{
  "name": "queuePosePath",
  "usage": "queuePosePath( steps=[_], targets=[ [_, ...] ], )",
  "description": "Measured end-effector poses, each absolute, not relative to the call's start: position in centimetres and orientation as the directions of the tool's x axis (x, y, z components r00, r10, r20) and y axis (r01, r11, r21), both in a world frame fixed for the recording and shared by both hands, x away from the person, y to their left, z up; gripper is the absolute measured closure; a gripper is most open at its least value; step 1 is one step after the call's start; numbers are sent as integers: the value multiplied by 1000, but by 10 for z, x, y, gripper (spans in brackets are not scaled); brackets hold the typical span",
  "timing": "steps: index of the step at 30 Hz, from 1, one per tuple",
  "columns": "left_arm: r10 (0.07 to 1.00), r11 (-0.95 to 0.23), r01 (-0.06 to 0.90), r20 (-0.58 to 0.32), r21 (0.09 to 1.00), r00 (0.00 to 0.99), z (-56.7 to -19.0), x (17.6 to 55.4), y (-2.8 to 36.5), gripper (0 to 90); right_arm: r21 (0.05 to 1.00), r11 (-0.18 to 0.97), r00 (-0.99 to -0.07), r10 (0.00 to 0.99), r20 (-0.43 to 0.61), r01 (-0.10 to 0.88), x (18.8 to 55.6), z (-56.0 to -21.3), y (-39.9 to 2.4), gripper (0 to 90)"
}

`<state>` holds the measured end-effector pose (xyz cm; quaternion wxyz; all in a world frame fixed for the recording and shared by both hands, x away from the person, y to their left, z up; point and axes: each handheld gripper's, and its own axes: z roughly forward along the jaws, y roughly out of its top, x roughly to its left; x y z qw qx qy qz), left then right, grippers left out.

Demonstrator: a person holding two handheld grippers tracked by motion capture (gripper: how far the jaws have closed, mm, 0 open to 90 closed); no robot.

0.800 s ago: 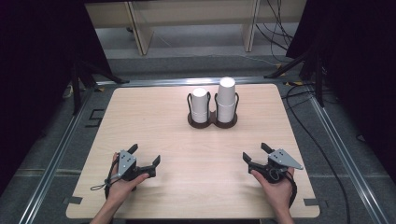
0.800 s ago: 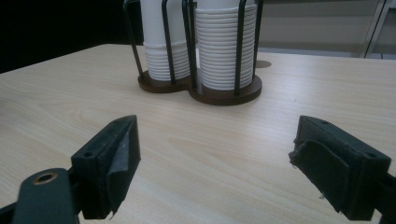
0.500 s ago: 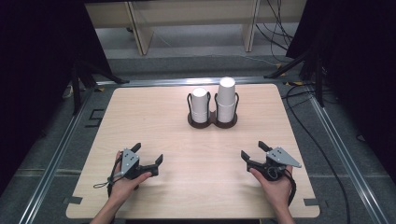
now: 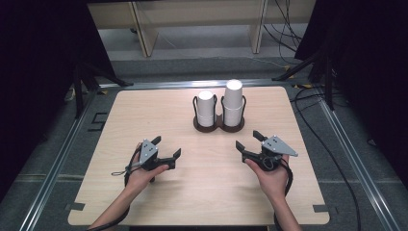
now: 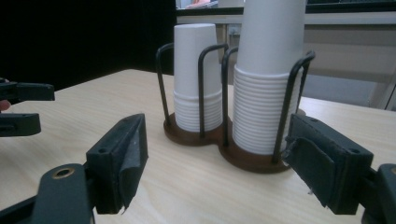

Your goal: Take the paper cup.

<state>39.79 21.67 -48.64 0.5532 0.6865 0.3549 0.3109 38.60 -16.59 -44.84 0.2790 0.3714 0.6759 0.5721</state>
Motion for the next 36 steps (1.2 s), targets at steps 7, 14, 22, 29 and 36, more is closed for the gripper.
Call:
queuePosePath(
  steps=[7,14,22,29,36],
  targets=[
    [834,-128,127,38,984,551,-479,420,207,61,983,56,-589,806,58,173,405,-441,-148,220],
    [821,-163,124,64,979,567,-477,448,193,60,984,46,-579,813,65,174,421,-434,-137,244],
    [812,-179,133,70,975,580,-476,463,181,65,985,47,-593,803,62,166,436,-426,-127,247],
    [807,-181,124,75,976,586,-474,475,171,68,984,57,-599,799,58,171,450,-417,-112,253],
    [798,-184,125,75,975,597,-471,485,158,74,984,49,-611,789,66,170,465,-413,-98,264]
  ],
)
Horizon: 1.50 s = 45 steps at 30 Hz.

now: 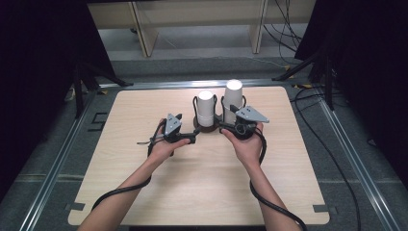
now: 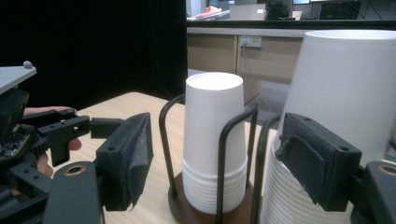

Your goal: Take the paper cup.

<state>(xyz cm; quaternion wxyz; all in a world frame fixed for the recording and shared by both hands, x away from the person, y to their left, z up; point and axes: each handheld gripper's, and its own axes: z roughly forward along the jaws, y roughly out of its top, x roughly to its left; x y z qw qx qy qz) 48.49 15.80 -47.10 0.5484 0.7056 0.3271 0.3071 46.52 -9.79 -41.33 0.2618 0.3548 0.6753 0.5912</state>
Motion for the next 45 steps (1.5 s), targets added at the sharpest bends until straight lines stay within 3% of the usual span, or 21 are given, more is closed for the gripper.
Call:
queuePosePath(
  steps=[19,27,37,38,45],
  targets=[
    [794,-214,181,63,960,605,-483,518,131,132,983,90,-613,790,28,160,504,-398,-62,275],
    [805,-171,236,-2,957,594,-488,526,126,149,977,125,-601,799,4,172,524,-400,-50,280],
    [798,-207,244,19,947,602,-492,530,122,178,968,169,-582,813,-32,183,536,-401,-43,281],
    [798,-202,240,17,949,603,-492,531,122,178,967,141,-584,811,11,213,535,-402,-41,281],
    [805,-198,252,10,947,593,-492,533,118,188,966,185,-578,815,-49,178,539,-405,-39,287]
  ],
)
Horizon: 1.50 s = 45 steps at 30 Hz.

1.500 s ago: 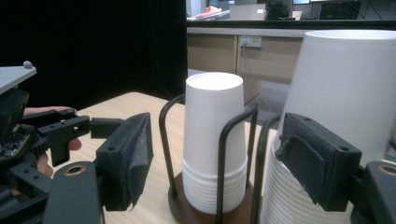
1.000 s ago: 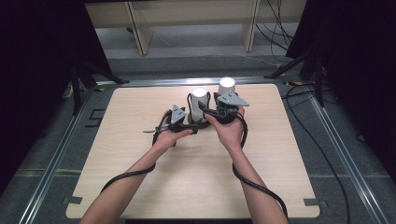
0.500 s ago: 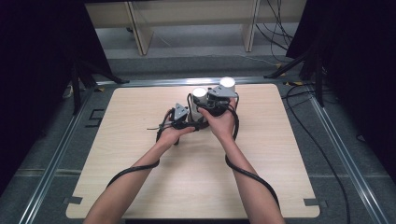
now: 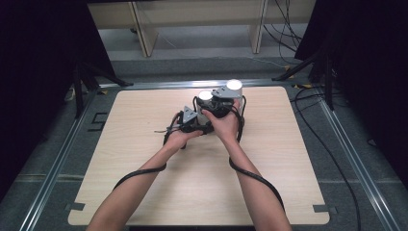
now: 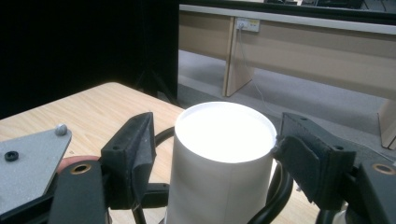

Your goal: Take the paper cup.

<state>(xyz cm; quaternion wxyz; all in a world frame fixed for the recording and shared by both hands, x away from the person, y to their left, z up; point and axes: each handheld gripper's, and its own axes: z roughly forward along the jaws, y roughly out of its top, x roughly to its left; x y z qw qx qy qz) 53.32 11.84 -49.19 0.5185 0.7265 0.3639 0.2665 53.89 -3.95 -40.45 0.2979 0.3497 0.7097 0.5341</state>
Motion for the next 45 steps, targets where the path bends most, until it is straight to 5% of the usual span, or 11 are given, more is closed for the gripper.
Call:
queuePosePath(
  steps=[45],
  targets=[
    [805,-238,269,35,933,593,-492,538,119,253,972,154,-565,825,-29,176,549,-400,-30,356]
  ],
)
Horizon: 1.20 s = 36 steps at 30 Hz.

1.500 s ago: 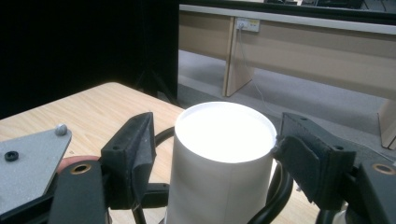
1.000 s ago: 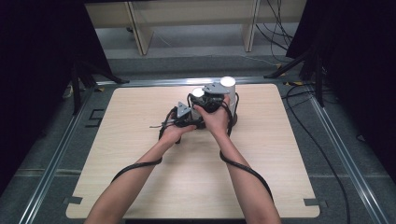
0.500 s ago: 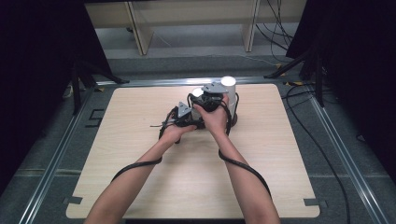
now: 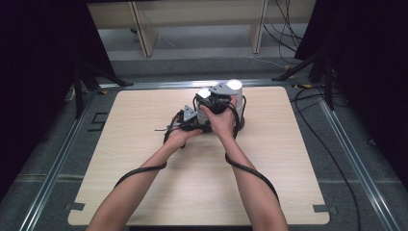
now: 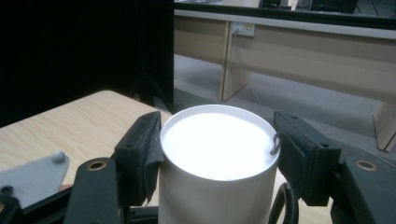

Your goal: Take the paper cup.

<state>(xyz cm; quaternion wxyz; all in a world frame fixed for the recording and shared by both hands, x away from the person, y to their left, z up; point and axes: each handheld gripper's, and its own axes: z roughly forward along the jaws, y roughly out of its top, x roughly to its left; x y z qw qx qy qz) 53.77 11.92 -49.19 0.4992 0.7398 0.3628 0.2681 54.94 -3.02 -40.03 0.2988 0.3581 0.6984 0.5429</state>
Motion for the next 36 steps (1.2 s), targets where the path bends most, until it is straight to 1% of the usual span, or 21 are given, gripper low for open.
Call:
queuePosePath(
  steps=[3,4,5,6,8,9,11,13,14,16,20,21,22,24,25,26,28,29,32,33,36],
  targets=[
    [808,-229,269,28,936,589,-492,538,118,254,978,130,-564,825,-16,163,549,-391,-33,357],
    [808,-230,268,30,936,588,-492,537,118,254,979,104,-565,825,14,176,547,-389,-32,357],
    [808,-230,268,30,936,588,-492,537,118,255,979,104,-565,825,14,176,547,-389,-32,357],
    [808,-230,267,30,936,588,-492,537,118,255,981,129,-562,826,-25,145,548,-386,-34,357],
    [809,-228,267,29,936,587,-492,537,118,255,984,117,-563,826,-20,136,547,-381,-33,357],
    [809,-229,267,30,936,587,-492,537,118,255,985,128,-558,829,-41,118,547,-380,-34,357],
    [809,-230,264,33,937,587,-492,537,118,256,986,122,-556,831,-40,113,546,-376,-36,357],
    [809,-233,262,37,936,587,-492,537,118,257,985,116,-561,827,-22,131,544,-374,-37,357],
    [805,-236,262,38,936,592,-492,537,118,258,987,82,-567,824,11,139,542,-372,-36,358],
    [805,-235,264,35,935,593,-492,537,118,259,987,71,-562,827,21,141,539,-369,-37,358],
    [804,-240,264,38,934,594,-492,537,118,258,991,69,-568,823,10,118,537,-362,-39,357],
    [807,-243,261,46,934,589,-493,537,118,258,993,59,-570,822,10,103,537,-360,-38,357],
    [802,-274,264,69,925,593,-492,537,119,258,992,62,-571,821,9,106,535,-358,-40,357],
    [803,-273,263,69,925,592,-492,537,119,258,993,83,-566,824,-24,79,534,-354,-42,357],
    [801,-268,259,66,928,594,-492,538,119,257,993,67,-572,820,0,96,533,-353,-41,357],
    [802,-268,260,65,928,594,-493,538,119,257,994,79,-567,824,-19,81,532,-351,-44,358],
    [801,-271,259,68,927,594,-493,538,119,257,994,78,-569,822,-21,76,533,-350,-45,358],
    [801,-271,258,69,927,594,-493,538,119,257,993,63,-571,821,3,96,531,-350,-45,358],
    [803,-279,259,76,925,591,-492,537,118,257,994,73,-565,825,-16,79,531,-349,-47,358],
    [803,-280,258,79,925,591,-492,537,118,257,993,56,-572,820,13,104,530,-348,-46,358],
    [802,-283,257,81,924,591,-492,537,119,254,995,39,-581,813,24,96,528,-346,-47,359]
  ],
)
